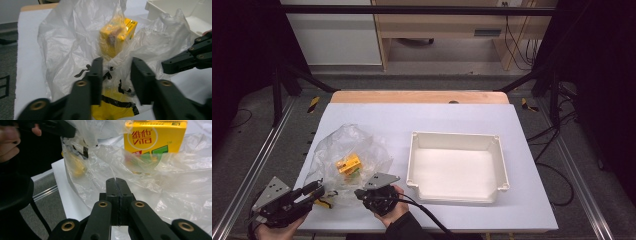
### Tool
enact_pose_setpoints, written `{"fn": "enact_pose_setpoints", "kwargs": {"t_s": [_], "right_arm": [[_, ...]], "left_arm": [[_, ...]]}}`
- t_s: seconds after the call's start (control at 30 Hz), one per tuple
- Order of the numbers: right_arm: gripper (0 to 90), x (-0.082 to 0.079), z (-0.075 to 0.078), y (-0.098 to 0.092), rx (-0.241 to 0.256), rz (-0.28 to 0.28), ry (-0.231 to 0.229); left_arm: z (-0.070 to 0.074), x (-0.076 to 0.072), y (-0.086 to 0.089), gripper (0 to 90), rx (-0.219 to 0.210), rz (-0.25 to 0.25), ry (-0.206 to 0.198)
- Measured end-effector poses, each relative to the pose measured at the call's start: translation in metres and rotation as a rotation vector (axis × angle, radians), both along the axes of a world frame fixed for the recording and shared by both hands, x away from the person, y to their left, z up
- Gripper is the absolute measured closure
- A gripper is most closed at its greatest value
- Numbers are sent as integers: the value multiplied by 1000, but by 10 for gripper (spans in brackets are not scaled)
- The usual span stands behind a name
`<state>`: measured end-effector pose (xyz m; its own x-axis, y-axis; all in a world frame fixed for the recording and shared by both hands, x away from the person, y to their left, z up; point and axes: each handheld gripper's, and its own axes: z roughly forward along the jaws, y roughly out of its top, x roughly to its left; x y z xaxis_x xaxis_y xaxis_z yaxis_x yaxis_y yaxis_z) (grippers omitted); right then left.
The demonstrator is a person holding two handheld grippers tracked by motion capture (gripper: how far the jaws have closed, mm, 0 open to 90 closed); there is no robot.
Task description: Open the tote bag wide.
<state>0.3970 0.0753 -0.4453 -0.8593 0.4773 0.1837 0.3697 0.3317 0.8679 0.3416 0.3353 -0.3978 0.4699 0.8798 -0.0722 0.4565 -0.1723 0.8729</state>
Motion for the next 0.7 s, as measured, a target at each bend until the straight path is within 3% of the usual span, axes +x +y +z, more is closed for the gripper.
{"fn": "enact_pose_setpoints", "kwargs": {"t_s": [0.07,0.2,0.3,0.5,0.6,0.7], "right_arm": [[900,1,2,2,10,-11,-3],[900,0,3,4,15,-6,-8],[900,0,6,7,13,1,-12],[900,-1,6,9,10,4,-13],[900,-1,6,10,6,8,-12],[900,-2,5,10,3,11,-8]], "left_arm": [[4,-2,-2,436,-14,-6,-18],[10,-4,-7,332,-28,-14,-29],[17,-4,-15,285,-11,-24,-39],[24,7,-32,296,54,-65,-40],[28,12,-37,318,64,-70,-51],[34,19,-42,470,76,-89,-53]]}}
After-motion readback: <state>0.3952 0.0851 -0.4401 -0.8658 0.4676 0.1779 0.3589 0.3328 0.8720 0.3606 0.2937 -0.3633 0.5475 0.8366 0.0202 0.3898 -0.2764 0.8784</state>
